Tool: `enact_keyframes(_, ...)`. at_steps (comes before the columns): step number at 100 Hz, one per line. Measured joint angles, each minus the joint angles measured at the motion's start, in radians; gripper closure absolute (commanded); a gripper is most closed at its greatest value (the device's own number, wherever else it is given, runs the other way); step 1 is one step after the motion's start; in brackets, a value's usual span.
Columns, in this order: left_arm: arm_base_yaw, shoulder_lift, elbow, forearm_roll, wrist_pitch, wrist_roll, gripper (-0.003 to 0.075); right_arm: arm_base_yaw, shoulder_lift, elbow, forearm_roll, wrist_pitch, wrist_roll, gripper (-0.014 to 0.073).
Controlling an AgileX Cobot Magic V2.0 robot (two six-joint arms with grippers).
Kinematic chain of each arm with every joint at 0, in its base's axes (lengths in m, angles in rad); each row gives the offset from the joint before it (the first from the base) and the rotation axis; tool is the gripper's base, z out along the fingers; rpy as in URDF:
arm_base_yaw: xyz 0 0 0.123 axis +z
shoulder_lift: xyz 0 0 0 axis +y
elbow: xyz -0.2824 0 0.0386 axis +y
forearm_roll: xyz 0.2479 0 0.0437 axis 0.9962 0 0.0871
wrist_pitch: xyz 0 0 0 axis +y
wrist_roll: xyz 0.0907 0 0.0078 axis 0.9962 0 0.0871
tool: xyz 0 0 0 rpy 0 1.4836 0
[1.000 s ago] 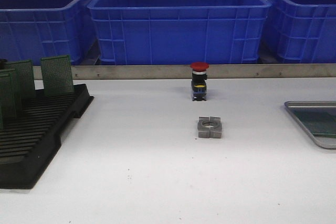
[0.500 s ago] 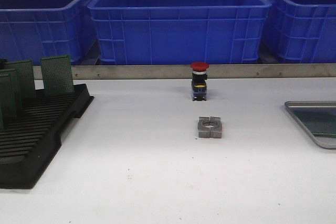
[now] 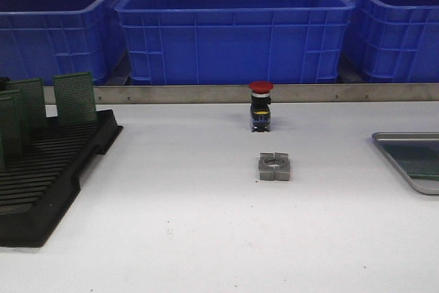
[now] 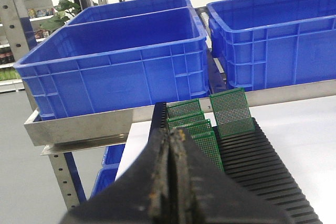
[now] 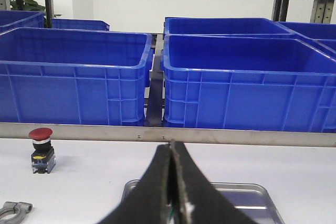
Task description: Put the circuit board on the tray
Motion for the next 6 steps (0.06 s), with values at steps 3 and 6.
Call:
enact_keyframes(3, 0.0, 0.0, 0.0, 0.0, 0.0, 0.0, 0.0739, 0.0, 0.0, 0.0, 0.0, 0.0, 0.0, 0.0662)
enact_keyframes(6, 0.0, 0.0, 0.0, 0.0, 0.0, 0.0, 0.0738, 0.0, 0.0, 0.0, 0.0, 0.0, 0.0, 0.0662)
